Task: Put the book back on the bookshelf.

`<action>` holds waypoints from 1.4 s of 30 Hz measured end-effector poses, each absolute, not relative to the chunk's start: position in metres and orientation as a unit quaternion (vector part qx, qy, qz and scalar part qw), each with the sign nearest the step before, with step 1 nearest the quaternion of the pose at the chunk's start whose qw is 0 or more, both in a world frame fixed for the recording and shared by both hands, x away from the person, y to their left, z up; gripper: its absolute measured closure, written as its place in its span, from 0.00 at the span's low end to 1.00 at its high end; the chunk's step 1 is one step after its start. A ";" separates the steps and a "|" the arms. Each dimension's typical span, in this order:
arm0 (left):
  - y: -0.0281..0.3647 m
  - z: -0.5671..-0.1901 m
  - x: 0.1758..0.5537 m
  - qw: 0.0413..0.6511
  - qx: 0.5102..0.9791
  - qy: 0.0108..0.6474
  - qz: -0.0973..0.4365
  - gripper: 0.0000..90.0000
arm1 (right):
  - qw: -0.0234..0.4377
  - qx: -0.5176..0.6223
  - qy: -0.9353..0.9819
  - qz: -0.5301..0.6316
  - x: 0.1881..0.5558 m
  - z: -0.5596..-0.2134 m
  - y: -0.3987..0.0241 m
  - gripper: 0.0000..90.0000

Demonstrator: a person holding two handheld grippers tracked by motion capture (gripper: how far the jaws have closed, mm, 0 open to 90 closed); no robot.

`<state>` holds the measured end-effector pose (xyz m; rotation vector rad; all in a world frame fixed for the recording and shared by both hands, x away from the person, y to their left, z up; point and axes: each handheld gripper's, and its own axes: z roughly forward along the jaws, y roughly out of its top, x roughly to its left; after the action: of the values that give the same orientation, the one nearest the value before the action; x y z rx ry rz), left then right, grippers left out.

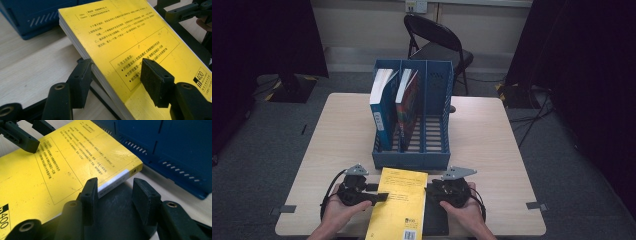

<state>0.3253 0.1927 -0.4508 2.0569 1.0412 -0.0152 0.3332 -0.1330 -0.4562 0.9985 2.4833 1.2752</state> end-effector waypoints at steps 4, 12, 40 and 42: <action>0.198 -0.452 0.326 0.407 0.809 0.424 -0.008 0.45 | 0.089 0.336 0.834 0.429 0.339 -0.456 -0.126 0.62; 0.196 -0.453 0.327 0.410 0.803 0.433 -0.006 0.43 | 0.070 0.320 0.836 0.441 0.327 -0.455 -0.124 0.58; 0.200 -0.438 0.328 0.466 0.778 0.419 -0.052 0.59 | 0.055 0.315 0.833 0.452 0.328 -0.458 -0.120 0.56; 0.198 -0.438 0.328 0.470 0.777 0.416 -0.052 0.59 | 0.055 0.315 0.833 0.452 0.328 -0.458 -0.120 0.56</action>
<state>0.3280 0.1977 -0.4378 1.9029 1.0191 -0.1281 0.3278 -0.1199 -0.4581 0.9566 2.5296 1.3715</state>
